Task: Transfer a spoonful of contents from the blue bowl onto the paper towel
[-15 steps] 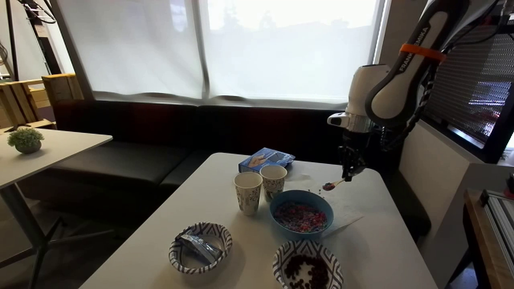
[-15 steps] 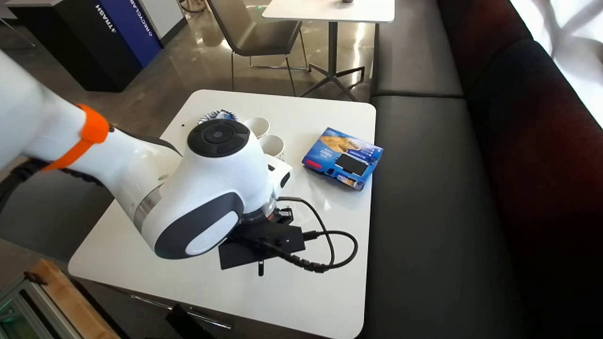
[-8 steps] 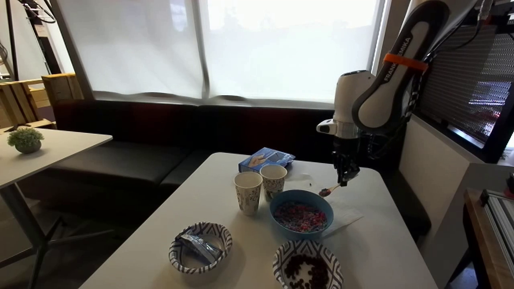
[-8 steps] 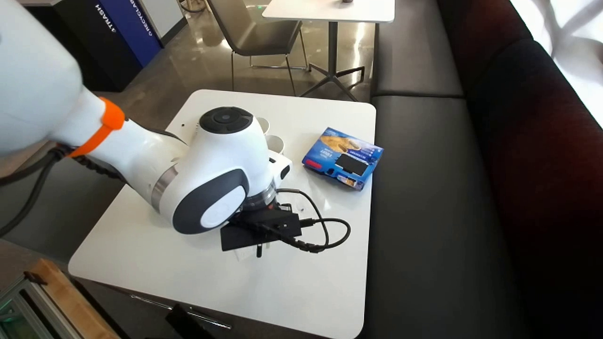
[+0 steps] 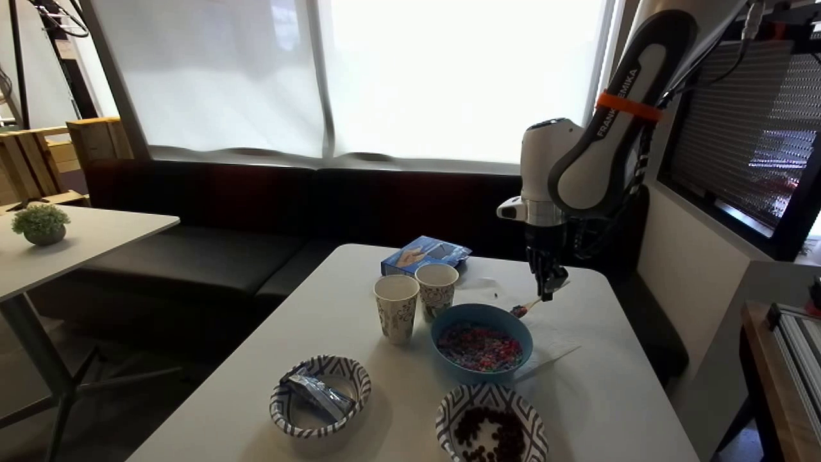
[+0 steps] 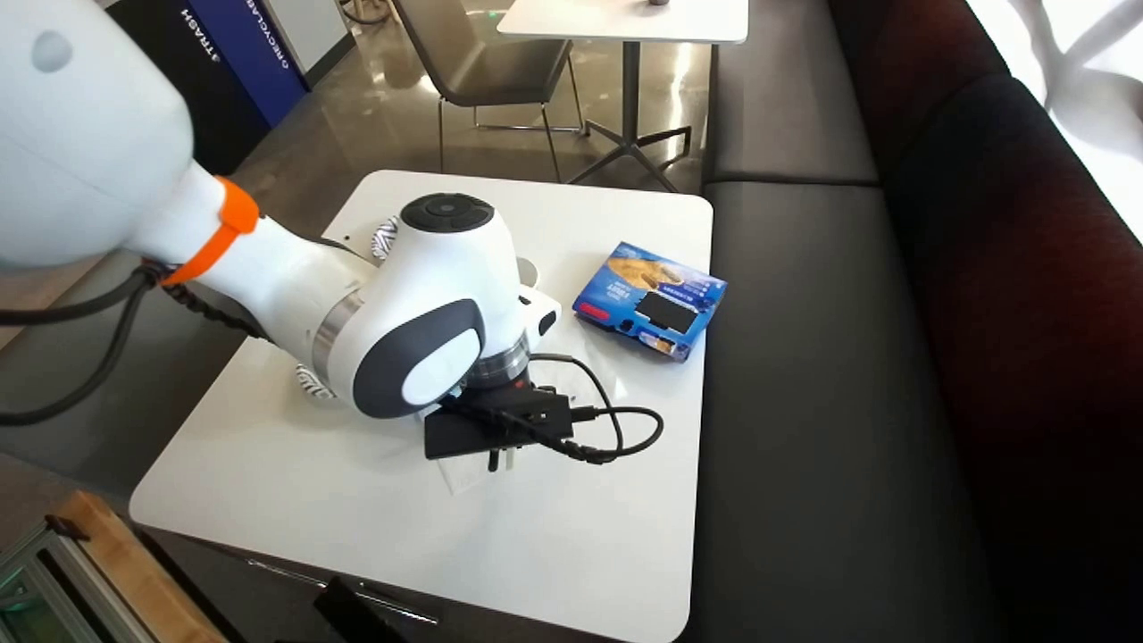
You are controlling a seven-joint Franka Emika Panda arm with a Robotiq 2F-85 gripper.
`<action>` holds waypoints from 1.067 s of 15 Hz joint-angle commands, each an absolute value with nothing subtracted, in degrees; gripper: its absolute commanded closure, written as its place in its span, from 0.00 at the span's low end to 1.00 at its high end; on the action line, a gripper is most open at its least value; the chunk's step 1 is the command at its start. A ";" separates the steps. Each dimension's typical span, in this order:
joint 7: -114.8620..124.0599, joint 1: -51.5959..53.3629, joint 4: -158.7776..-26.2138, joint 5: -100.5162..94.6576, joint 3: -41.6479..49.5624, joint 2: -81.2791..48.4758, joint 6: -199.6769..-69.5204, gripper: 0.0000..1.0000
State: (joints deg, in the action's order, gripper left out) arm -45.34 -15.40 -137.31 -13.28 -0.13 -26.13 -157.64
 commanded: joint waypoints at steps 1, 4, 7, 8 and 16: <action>-41.36 -11.66 -135.43 -14.50 2.21 -26.35 -153.43 0.97; -38.63 -9.44 -134.51 -15.86 3.34 -26.11 -150.95 0.97; -35.91 -7.70 -133.38 -17.55 4.18 -26.34 -148.13 0.97; -35.12 -7.28 -133.04 -18.12 4.37 -26.35 -147.08 0.97; -30.11 -4.63 -129.93 -24.57 4.74 -26.14 -139.49 0.97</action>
State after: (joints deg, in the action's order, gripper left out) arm -32.99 -6.66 -131.23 -21.39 3.76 -26.11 -142.88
